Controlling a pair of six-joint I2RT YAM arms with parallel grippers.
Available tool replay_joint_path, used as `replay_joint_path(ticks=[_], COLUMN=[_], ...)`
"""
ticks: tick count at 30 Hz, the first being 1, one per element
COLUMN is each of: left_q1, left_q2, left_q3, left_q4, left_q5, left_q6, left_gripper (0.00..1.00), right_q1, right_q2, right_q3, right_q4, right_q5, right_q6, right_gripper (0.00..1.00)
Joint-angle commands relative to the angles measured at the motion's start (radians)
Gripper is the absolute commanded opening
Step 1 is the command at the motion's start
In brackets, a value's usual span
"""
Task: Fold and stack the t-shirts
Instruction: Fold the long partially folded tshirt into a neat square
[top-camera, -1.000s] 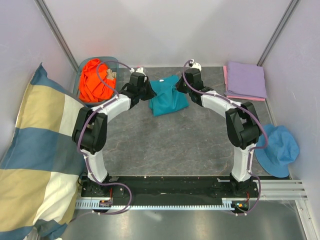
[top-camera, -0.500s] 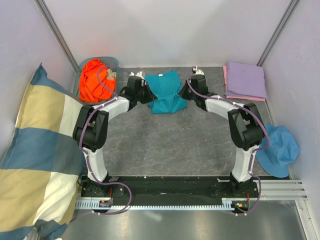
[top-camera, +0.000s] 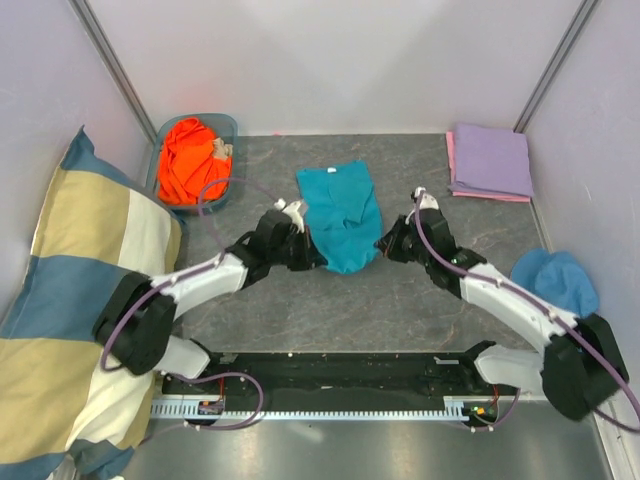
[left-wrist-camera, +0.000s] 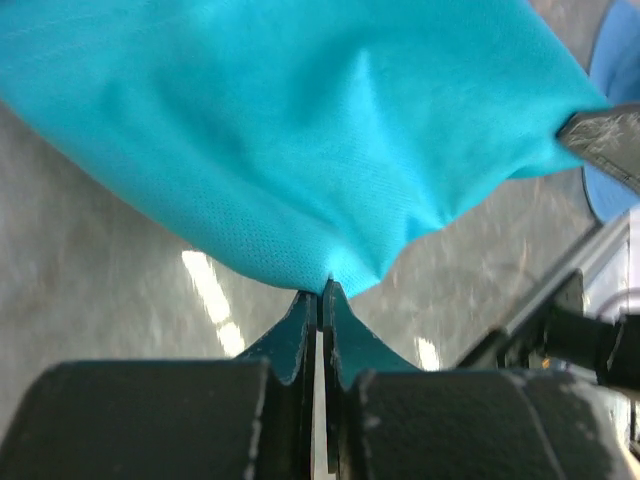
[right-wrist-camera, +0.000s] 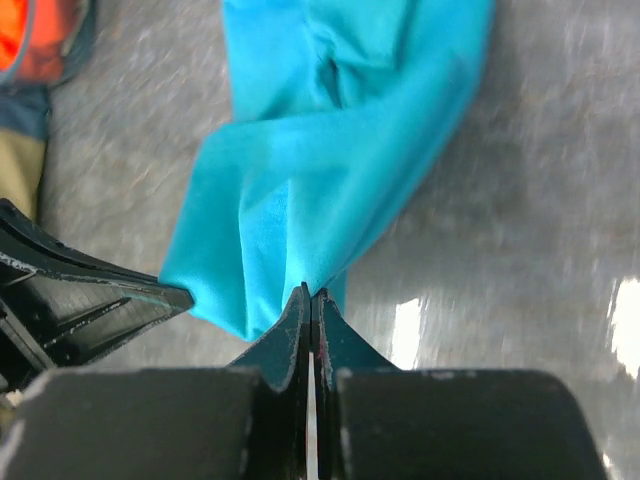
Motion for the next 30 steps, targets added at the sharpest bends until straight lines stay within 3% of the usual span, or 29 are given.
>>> replay_joint_path(ticks=[1, 9, 13, 16, 21, 26, 30], left_q1=[-0.039, -0.075, -0.105, -0.125, -0.151, -0.154, -0.152], left_q2=[-0.206, -0.508, -0.619, -0.688, -0.814, -0.892, -0.892], left_q3=[-0.139, -0.338, -0.396, -0.415, -0.436, -0.386, -0.309], left_q4=[-0.064, -0.221, -0.284, -0.342, -0.439, -0.522, -0.580], left_q5=[-0.043, -0.059, -0.045, -0.044, -0.038, -0.056, -0.070], left_q6=[-0.052, -0.105, -0.153, -0.179, -0.232, -0.246, -0.220], left_gripper=[0.02, 0.02, 0.02, 0.02, 0.02, 0.02, 0.02], right_q1=[0.088, 0.344, 0.592, 0.784, 1.071, 1.169, 1.171], right_q2=[-0.150, -0.355, -0.407, -0.395, -0.233, -0.084, -0.121], right_q3=[-0.075, -0.257, -0.291, -0.267, -0.149, 0.006, 0.005], right_q4=[-0.141, -0.221, -0.301, -0.374, -0.508, -0.694, -0.804], right_q5=[0.069, 0.196, 0.343, 0.482, 0.684, 0.851, 0.882], right_q6=[0.079, 0.356, 0.522, 0.654, 0.888, 1.068, 1.176], right_gripper=[0.00, 0.00, 0.00, 0.00, 0.00, 0.00, 0.00])
